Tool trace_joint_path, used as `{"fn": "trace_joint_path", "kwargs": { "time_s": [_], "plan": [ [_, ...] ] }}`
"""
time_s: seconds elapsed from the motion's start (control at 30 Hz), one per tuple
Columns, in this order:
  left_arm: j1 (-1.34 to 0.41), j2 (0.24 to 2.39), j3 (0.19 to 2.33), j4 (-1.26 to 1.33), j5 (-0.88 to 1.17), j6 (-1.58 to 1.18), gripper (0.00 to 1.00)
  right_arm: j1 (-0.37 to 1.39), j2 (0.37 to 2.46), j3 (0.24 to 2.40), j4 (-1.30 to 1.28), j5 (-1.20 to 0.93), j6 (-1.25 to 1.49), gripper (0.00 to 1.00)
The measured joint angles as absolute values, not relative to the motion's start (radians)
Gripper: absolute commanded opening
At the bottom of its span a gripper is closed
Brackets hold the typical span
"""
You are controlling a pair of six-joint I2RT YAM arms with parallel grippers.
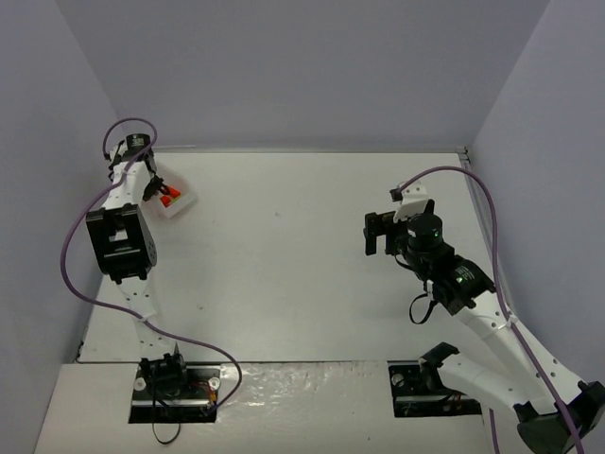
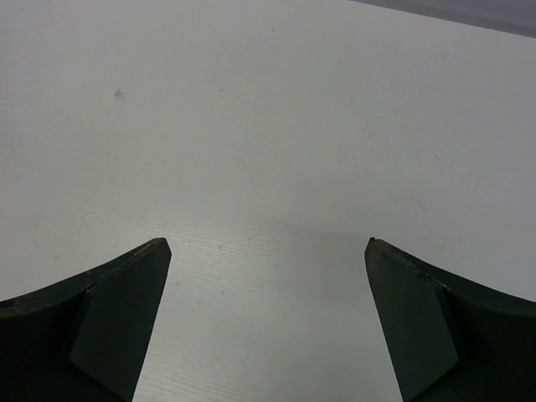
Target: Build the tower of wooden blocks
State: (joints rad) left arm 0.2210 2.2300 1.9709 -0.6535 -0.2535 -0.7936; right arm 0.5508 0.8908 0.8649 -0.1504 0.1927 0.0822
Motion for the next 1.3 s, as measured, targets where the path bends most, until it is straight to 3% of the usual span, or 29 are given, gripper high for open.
{"fn": "trace_joint_path", "kwargs": {
  "time_s": [0.2,0.37,0.63,1.03,1.3],
  "plan": [
    [0.107,2.053,1.785,-0.654,-0.34,-0.583,0.0,0.551,0.826,0.851,-0.15,0.153,0.081,1.0],
    [-0.091,1.899,1.597,-0.65,-0.483,-0.404,0.0,0.551,0.791,0.84,-0.151,0.113,0.081,1.0],
    [-0.355,1.804,1.391,-0.658,-0.72,-0.238,0.0,0.551,0.752,0.819,-0.154,0.046,0.083,1.0],
    [-0.678,1.83,1.269,-0.673,-1.143,-0.14,0.0,0.551,0.704,0.784,-0.16,0.018,0.115,1.0],
    [-0.809,1.986,1.303,-0.772,-1.252,-0.16,0.0,0.551,0.69,0.781,-0.166,0.018,0.133,1.0]
  ]
}}
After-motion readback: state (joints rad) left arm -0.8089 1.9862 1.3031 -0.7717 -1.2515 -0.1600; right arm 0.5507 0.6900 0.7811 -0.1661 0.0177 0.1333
